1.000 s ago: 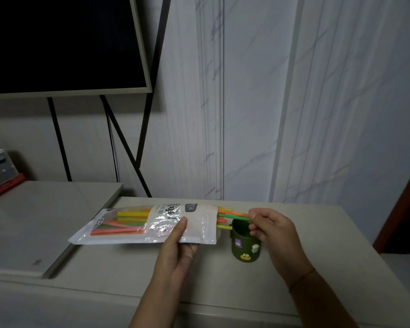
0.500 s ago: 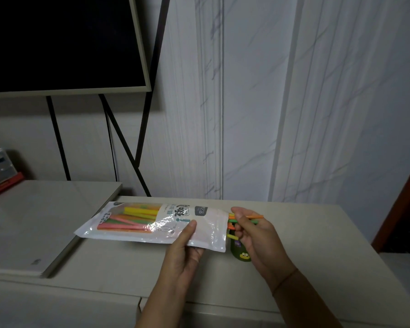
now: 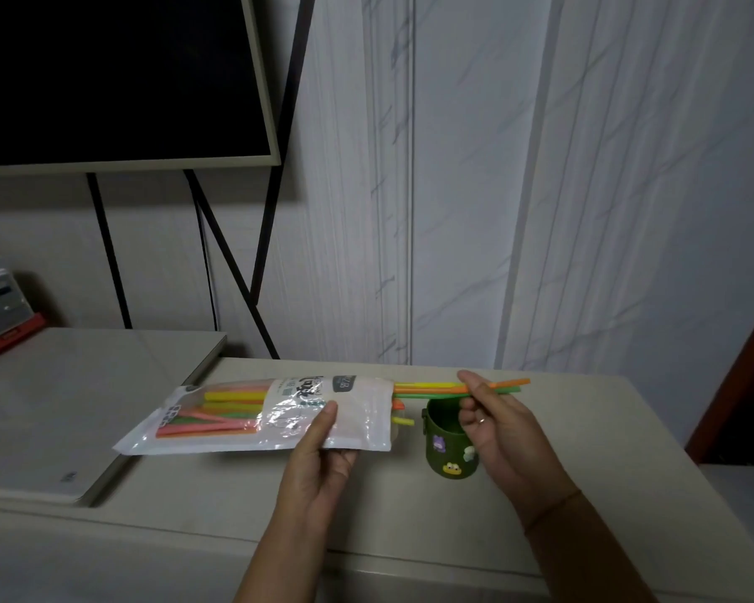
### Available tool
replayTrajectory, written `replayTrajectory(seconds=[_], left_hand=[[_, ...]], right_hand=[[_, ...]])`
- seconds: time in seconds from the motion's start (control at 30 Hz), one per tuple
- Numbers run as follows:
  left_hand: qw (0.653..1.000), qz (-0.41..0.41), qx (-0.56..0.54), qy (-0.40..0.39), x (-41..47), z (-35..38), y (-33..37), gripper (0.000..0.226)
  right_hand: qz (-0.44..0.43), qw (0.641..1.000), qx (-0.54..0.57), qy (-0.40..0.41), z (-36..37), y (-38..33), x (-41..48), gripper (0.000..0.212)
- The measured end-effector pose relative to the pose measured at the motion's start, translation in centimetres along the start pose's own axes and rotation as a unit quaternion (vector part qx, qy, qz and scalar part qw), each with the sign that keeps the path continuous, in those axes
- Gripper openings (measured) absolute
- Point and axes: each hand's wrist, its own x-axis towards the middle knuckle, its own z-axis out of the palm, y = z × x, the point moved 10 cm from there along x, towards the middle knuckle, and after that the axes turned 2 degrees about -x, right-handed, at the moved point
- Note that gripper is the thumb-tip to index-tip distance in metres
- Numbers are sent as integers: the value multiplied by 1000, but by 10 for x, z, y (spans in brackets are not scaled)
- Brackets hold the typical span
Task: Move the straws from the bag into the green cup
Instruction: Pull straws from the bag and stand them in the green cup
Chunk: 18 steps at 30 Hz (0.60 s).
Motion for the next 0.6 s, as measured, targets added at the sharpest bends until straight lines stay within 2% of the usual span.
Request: replayTrajectory(seconds=[0.1, 0.23, 0.4, 0.6], left_hand=[[1000, -8, 8, -4, -4, 5, -12, 62], [1000, -6, 4, -2, -6, 4, -12, 61], [1000, 7, -8, 10, -1, -4, 4, 63], [1000, -24, -2, 9, -9, 5, -22, 59]], right_hand=[[30, 999, -35, -22, 16, 20, -5, 22], [5, 997, -71, -4, 15, 16, -6, 13], [-44, 997, -45, 48, -8, -11, 0, 6], [5, 994, -105, -29, 25, 17, -6, 11]])
